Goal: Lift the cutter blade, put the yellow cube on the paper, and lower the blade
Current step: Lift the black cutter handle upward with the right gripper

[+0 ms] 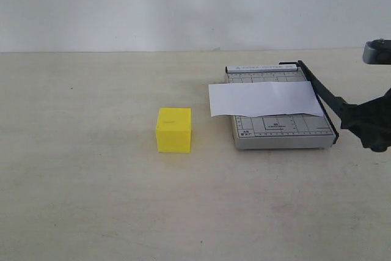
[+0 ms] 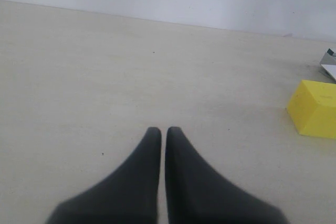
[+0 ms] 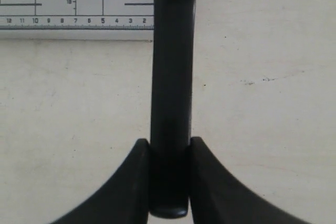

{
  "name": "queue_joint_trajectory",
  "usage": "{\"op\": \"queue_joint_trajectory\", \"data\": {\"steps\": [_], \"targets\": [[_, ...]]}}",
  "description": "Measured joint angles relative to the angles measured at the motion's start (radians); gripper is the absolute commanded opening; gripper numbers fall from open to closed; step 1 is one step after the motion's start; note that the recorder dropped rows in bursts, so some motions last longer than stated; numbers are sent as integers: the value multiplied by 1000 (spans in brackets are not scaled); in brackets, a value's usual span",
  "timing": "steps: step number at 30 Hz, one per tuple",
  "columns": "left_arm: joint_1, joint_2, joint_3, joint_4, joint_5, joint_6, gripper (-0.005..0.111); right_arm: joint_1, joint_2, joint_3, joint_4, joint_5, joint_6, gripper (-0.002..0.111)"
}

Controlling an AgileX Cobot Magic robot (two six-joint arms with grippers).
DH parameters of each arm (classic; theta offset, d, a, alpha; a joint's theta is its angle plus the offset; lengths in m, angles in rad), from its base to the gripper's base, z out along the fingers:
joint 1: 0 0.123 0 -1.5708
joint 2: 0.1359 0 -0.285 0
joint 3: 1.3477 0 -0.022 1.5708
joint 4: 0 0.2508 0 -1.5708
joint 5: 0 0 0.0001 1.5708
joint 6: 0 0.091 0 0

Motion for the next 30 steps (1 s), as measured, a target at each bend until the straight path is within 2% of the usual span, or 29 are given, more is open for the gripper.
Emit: {"op": "queue_joint_trajectory", "data": {"steps": [11,30], "targets": [[0,0,0,0,0,0,4,0,-115,7,4,-63,10,0],[0,0,0,0,0,0,4,4,-141,16,4,-131,11,0]]}}
